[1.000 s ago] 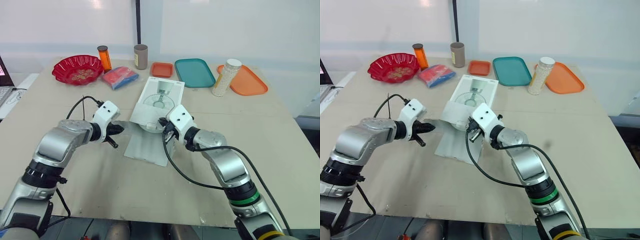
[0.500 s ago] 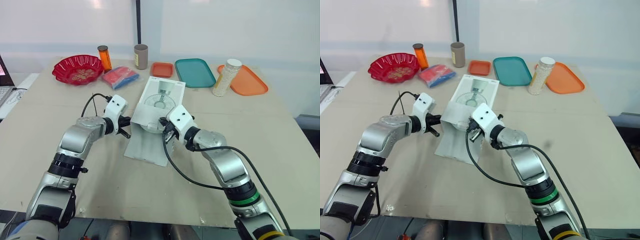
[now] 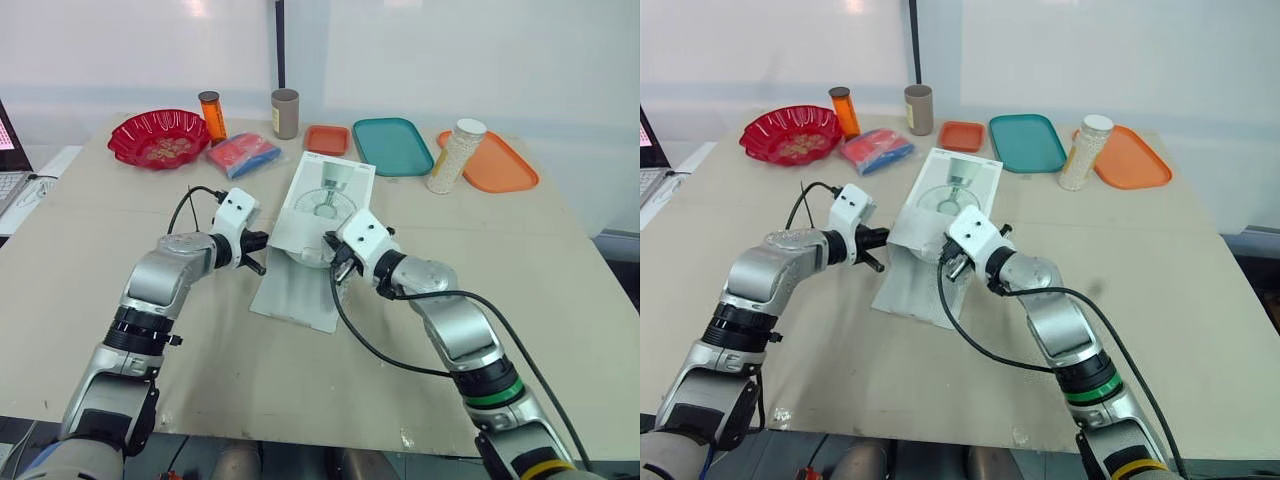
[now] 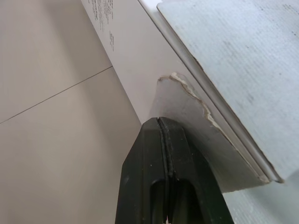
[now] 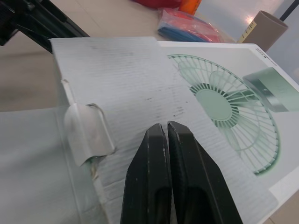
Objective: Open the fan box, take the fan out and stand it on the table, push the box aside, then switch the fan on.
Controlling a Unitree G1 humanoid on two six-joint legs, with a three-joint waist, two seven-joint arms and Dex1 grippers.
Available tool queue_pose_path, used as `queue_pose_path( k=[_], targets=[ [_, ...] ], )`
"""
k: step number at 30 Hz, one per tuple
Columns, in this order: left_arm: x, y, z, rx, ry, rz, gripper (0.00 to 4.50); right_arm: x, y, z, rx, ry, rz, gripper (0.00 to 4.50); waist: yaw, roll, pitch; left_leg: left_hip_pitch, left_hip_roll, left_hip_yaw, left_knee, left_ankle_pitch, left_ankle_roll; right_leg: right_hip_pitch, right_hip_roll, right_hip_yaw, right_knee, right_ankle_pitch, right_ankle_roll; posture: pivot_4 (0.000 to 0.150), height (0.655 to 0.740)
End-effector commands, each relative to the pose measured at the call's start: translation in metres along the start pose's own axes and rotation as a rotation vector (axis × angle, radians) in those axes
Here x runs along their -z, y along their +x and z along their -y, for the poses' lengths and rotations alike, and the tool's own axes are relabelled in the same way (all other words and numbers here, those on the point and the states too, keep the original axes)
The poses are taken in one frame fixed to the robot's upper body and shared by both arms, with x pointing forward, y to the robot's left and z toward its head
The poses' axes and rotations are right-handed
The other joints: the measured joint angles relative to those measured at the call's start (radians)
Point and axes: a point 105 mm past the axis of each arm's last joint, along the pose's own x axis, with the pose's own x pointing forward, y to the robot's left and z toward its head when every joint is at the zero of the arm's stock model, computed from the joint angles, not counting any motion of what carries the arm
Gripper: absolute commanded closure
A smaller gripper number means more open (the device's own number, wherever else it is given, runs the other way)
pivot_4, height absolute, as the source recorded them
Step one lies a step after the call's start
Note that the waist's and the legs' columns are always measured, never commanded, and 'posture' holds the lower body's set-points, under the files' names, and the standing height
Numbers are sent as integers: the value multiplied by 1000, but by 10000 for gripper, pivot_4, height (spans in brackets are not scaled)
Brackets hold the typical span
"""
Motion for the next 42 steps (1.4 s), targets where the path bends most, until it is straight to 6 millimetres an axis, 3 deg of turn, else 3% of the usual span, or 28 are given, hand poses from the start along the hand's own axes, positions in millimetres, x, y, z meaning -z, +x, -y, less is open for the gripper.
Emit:
queue_pose_path(
  k=[1, 9, 16, 22, 28, 35, 42],
  targets=[
    [-12, -2, 11, 37, 18, 53, 45000, 13, -2, 5, 3, 1, -52, 43698, 0, 0, 0, 0, 0, 0, 0, 0, 0, 0, 0, 0, 0, 0, 0, 1500, 7400],
    [-9, 0, 11, 26, 3, 57, 45000, 12, -2, 3, -5, 3, -49, 43698, 0, 0, 0, 0, 0, 0, 0, 0, 0, 0, 0, 0, 0, 0, 0, 1500, 7400],
    [-11, -12, -8, -27, -22, 76, 45000, 9, -4, 6, 8, 2, -36, 43698, -1, 0, 0, 0, 0, 0, 0, 0, 0, 0, 0, -1, 0, 0, 0, 1500, 7400],
    [-15, -32, -12, -17, -51, 117, 45000, -15, -10, 7, 30, 38, 72, 43698, -1, 0, 0, 0, 1, 0, -1, 0, 0, 0, 0, -1, 0, 0, 0, 1500, 7400],
    [-12, -32, -6, -19, -72, 123, 45000, -28, -19, 7, 30, 54, 110, 43698, -2, 0, 0, -1, 0, -1, -1, 0, 0, -1, 0, -1, 0, 0, 0, 1500, 7400],
    [-13, -41, -7, -21, -78, 123, 45000, -21, -19, 5, 35, 61, 68, 43698, -2, 0, 0, -1, 0, -1, -1, 0, 0, -1, 0, -1, -1, 0, 0, 1500, 7400],
    [-8, -60, 9, 61, -114, 112, 45000, -5, -13, -2, 33, 101, 6, 43698, -4, 1, 1, -1, 1, -1, -1, 0, 0, -1, 0, -1, 0, 0, 0, 1500, 7400]
  ],
)
